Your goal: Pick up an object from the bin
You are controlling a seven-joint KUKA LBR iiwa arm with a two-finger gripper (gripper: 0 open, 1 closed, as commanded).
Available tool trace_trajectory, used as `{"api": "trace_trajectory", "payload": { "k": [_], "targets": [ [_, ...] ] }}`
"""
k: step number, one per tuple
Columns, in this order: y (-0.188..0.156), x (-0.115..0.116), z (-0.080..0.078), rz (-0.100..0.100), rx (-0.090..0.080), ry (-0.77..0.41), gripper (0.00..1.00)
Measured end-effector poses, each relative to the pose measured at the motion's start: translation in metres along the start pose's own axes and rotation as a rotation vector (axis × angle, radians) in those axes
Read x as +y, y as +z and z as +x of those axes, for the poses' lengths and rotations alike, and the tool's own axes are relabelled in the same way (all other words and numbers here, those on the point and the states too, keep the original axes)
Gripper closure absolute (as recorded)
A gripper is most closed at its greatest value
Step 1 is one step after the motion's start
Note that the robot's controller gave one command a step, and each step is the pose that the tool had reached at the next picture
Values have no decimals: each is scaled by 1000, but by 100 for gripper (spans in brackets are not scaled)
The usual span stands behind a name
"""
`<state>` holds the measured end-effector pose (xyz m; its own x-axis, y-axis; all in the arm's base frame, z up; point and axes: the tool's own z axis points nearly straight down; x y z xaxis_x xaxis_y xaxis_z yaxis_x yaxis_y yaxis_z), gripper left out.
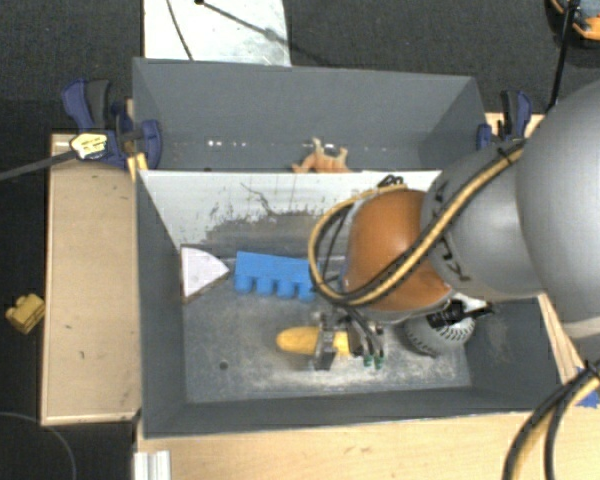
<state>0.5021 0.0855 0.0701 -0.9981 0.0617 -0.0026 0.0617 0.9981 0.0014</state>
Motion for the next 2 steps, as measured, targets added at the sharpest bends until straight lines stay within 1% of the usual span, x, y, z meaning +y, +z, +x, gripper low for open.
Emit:
{"api": "trace_trajectory", "payload": {
  "k": [1, 2],
  "targets": [
    [0, 0, 0, 0, 0, 1, 100],
    [-142, 14, 4, 0, 0, -24, 100]
  ]
}}
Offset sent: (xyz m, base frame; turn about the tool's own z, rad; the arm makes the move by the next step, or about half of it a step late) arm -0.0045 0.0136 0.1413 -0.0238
